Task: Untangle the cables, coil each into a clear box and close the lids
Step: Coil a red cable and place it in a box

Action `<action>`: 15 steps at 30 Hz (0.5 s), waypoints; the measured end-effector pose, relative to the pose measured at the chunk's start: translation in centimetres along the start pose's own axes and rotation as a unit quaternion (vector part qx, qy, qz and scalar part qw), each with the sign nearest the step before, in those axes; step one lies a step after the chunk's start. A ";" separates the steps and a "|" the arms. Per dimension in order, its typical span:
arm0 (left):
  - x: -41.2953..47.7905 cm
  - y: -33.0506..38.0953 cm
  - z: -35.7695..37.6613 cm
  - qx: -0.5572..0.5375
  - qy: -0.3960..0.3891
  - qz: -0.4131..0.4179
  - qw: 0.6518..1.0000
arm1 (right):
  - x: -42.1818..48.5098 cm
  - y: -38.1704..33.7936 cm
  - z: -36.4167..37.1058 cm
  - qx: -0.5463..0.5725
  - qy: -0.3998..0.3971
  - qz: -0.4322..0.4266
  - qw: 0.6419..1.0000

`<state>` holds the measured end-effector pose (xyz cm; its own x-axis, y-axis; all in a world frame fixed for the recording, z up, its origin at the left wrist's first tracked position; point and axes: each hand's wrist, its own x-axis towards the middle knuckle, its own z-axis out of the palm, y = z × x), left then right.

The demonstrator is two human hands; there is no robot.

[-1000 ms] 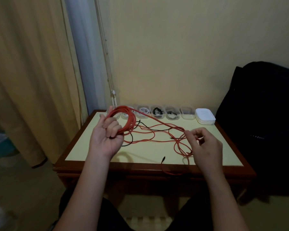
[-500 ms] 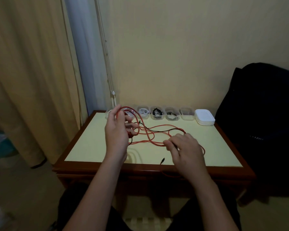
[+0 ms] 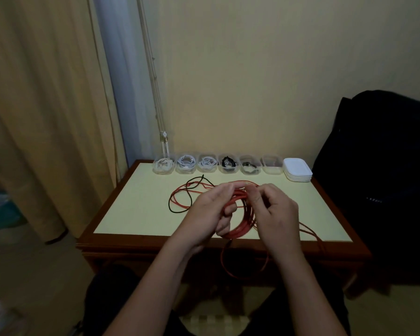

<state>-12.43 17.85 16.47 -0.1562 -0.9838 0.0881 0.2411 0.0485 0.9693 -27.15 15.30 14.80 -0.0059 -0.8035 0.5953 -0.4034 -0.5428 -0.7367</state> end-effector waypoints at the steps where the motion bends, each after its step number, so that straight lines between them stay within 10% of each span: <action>1: 0.0 0.0 0.2 -0.059 -0.011 -0.014 0.998 | 0.0 0.0 0.0 0.006 0.011 0.024 1.000; 15: 0.4 0.0 0.6 -0.161 0.011 -0.019 0.987 | 0.0 -0.3 0.2 0.028 -0.097 0.099 0.990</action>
<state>-13.07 17.59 16.62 -0.1508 -0.9876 0.0443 0.5274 -0.0424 0.8486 -26.85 15.42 14.93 0.0985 -0.9247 0.3677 -0.3596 -0.3776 -0.8533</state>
